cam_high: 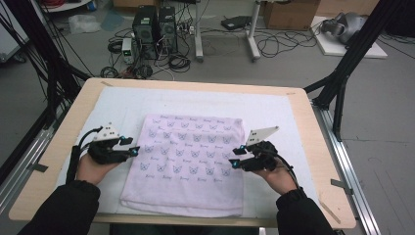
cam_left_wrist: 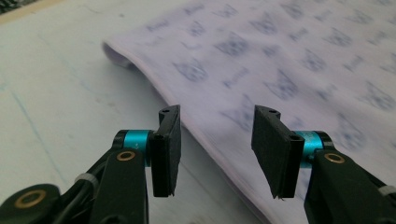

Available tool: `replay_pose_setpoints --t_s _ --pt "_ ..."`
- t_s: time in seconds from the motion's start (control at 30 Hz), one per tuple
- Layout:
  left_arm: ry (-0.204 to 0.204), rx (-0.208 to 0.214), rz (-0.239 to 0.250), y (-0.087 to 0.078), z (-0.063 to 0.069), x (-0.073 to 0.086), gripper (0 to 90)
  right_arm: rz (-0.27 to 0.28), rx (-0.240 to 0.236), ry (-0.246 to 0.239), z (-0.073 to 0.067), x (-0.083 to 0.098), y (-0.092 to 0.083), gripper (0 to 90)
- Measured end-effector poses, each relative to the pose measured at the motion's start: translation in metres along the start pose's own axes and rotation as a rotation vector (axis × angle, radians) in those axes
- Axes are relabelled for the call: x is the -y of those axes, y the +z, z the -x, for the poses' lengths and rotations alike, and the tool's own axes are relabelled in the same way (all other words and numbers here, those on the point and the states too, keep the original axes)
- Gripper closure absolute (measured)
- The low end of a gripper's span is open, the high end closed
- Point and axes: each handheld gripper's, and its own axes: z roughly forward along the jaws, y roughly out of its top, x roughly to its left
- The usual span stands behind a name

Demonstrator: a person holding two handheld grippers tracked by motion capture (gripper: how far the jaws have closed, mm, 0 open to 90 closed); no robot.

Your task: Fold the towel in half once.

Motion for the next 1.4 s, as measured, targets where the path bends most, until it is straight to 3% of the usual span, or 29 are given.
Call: replay_pose_setpoints --t_s 0.07,0.2,0.3,0.43,0.5,0.57,0.67,0.93,1.13,1.27,1.33,1.4 --pt "0.01 0.024 0.0 -0.007 0.01 0.007 52.6 0.033 -0.028 -0.036 -0.019 0.004 -0.001 56.4" --pt "0.06 0.087 -0.008 -0.018 0.028 0.016 54.4 0.018 -0.087 -0.056 -0.039 0.018 0.004 57.8" --pt "0.098 0.15 -0.029 -0.022 0.037 0.021 59.3 -0.017 -0.117 -0.066 -0.047 0.031 0.01 61.0" --pt "0.123 0.223 -0.091 -0.016 0.045 0.033 63.2 -0.069 -0.165 -0.071 -0.051 0.044 0.02 70.2" --pt "0.148 0.25 -0.115 -0.01 0.049 0.039 70.8 -0.069 -0.165 -0.084 -0.054 0.047 0.024 77.3" --pt "0.141 0.257 -0.093 -0.01 0.049 0.04 86.3 -0.068 -0.182 -0.076 -0.053 0.047 0.023 87.0" --pt "0.148 0.258 -0.109 -0.011 0.049 0.037 87.9 -0.066 -0.183 -0.083 -0.053 0.046 0.022 88.4" --pt "0.137 0.265 -0.05 -0.029 0.049 0.027 88.2 0.028 -0.179 -0.079 -0.053 0.036 -0.004 88.8" --pt "0.132 0.282 -0.042 -0.035 0.054 0.029 88.2 0.039 -0.194 -0.091 -0.059 0.036 -0.013 88.8" --pt "0.122 0.286 -0.089 -0.026 0.053 0.036 85.9 -0.01 -0.189 -0.071 -0.056 0.046 -0.003 88.1" --pt "0.111 0.295 -0.093 -0.024 0.054 0.037 75.5 -0.039 -0.203 -0.071 -0.055 0.048 0.003 82.3" --pt "0.119 0.301 -0.092 -0.026 0.056 0.036 69.9 -0.008 -0.22 -0.054 -0.055 0.047 0.002 76.8"
